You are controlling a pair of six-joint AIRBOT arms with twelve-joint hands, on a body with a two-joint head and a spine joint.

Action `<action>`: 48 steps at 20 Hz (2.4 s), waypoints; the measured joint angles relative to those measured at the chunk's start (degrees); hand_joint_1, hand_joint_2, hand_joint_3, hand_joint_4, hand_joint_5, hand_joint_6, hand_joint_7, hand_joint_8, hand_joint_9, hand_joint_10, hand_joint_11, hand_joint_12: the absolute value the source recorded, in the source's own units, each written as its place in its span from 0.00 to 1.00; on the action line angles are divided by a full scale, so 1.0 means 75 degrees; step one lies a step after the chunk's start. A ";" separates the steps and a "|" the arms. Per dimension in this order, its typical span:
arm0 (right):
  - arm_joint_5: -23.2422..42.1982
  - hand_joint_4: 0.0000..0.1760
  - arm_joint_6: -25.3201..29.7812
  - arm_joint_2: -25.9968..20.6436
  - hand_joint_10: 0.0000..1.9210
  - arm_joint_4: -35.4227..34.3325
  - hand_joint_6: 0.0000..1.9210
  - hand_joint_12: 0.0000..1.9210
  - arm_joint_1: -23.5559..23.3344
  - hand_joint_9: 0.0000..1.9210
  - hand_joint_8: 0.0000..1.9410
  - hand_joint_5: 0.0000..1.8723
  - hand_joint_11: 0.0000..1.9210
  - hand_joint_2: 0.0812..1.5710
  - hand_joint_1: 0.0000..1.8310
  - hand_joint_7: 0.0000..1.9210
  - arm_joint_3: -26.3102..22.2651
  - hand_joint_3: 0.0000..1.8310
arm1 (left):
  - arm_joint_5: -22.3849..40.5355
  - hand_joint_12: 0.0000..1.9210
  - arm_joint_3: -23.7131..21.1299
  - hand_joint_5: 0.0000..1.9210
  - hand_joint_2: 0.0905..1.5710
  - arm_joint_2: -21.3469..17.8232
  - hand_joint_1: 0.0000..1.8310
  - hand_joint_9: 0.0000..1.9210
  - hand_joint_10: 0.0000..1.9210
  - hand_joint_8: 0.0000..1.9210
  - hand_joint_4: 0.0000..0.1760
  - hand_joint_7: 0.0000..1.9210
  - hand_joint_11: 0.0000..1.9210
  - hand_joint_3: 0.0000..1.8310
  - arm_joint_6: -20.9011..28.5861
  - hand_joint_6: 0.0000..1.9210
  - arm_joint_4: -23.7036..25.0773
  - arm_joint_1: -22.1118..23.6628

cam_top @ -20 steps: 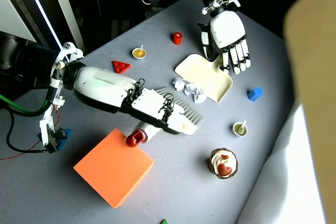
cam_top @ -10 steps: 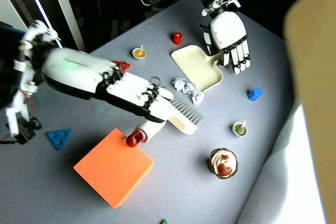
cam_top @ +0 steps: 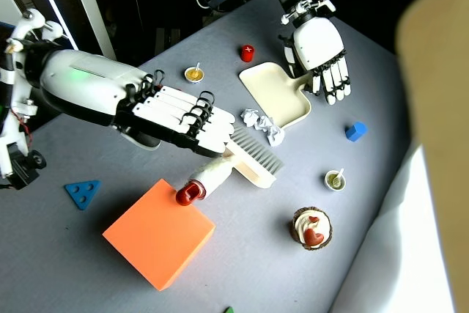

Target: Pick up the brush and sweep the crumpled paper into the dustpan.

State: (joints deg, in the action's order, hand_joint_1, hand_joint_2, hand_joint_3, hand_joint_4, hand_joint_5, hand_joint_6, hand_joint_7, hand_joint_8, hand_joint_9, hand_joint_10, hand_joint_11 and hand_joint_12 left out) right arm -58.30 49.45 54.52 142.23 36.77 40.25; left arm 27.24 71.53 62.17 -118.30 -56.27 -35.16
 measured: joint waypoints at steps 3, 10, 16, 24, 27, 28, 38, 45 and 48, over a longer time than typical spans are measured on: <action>0.0061 0.00 -0.0204 0.0323 0.00 -0.0041 0.00 0.01 0.0221 0.00 0.00 0.00 0.03 0.66 0.61 0.00 0.0391 0.00 | -0.0050 0.01 0.0026 0.49 0.71 0.0000 0.60 0.16 0.00 0.00 0.00 0.19 0.16 0.00 -0.0003 0.54 -0.0050 0.0047; -0.0017 0.00 -0.0210 0.0385 0.00 -0.0108 0.00 0.01 0.0262 0.00 0.00 0.00 0.03 0.64 0.63 0.00 0.0356 0.00 | -0.0743 0.01 0.0734 0.49 0.71 0.0300 0.59 0.15 0.00 0.00 0.00 0.19 0.17 0.00 -0.0020 0.54 0.0219 0.0431; -0.0414 0.00 -0.0344 0.0784 0.00 -0.0254 0.00 0.01 0.0256 0.00 0.00 0.00 0.03 0.64 0.61 0.00 0.0382 0.00 | -0.1055 0.01 0.1244 0.49 0.71 0.0647 0.60 0.15 0.00 0.00 0.00 0.19 0.16 0.00 -0.0020 0.55 0.0527 0.0650; -0.0764 0.00 -0.0615 0.1081 0.00 -0.0889 0.00 0.01 0.0198 0.01 0.00 0.00 0.03 0.61 0.61 0.00 0.0481 0.00 | -0.1416 0.01 0.1658 0.49 0.71 0.0880 0.59 0.14 0.00 0.00 0.00 0.18 0.15 0.00 -0.0023 0.55 0.0796 0.0970; -0.0912 0.00 -0.1011 0.1361 0.00 -0.0962 0.00 0.00 0.0198 0.01 0.00 0.00 0.03 0.60 0.61 0.00 0.0609 0.00 | -0.1469 0.01 0.1734 0.49 0.71 0.0889 0.60 0.14 0.00 0.00 0.00 0.18 0.15 0.00 -0.0020 0.55 0.0845 0.1061; -0.0982 0.00 -0.1078 0.1451 0.00 -0.0962 0.00 0.00 0.0198 0.01 0.00 0.00 0.03 0.60 0.61 0.00 0.0670 0.00 | -0.1480 0.01 0.1754 0.49 0.71 0.0892 0.60 0.14 0.00 0.00 0.00 0.18 0.15 0.00 -0.0020 0.55 0.0833 0.1064; -0.1501 0.00 -0.1236 0.2180 0.00 -0.1020 0.00 0.00 0.0169 0.00 0.00 0.01 0.01 0.62 0.65 0.00 0.1311 0.00 | -0.1457 0.00 0.2113 0.50 0.70 0.1122 0.60 0.14 0.00 0.00 0.00 0.17 0.14 0.00 -0.0023 0.52 0.0912 0.1221; -0.1623 0.00 -0.1256 0.2637 0.01 -0.1128 0.01 0.01 0.0169 0.02 0.00 0.03 0.04 0.60 0.62 0.01 0.1743 0.00 | -0.1358 0.00 0.2177 0.50 0.70 0.1221 0.59 0.13 0.00 0.00 0.00 0.17 0.13 0.00 -0.0020 0.52 0.0845 0.1221; -0.1679 0.00 -0.1259 0.2940 0.00 -0.1075 0.00 0.01 0.0169 0.02 0.00 0.02 0.04 0.60 0.62 0.01 0.1999 0.00 | -0.1376 0.00 0.2226 0.51 0.70 0.1224 0.60 0.13 0.00 0.00 0.00 0.18 0.14 0.00 -0.0020 0.51 0.0836 0.1285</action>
State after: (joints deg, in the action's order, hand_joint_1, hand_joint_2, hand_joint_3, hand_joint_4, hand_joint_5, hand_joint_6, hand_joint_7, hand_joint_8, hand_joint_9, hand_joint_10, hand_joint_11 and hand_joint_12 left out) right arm -70.89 40.01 76.58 134.17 38.04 55.24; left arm 16.93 88.23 71.35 -118.45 -50.00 -25.52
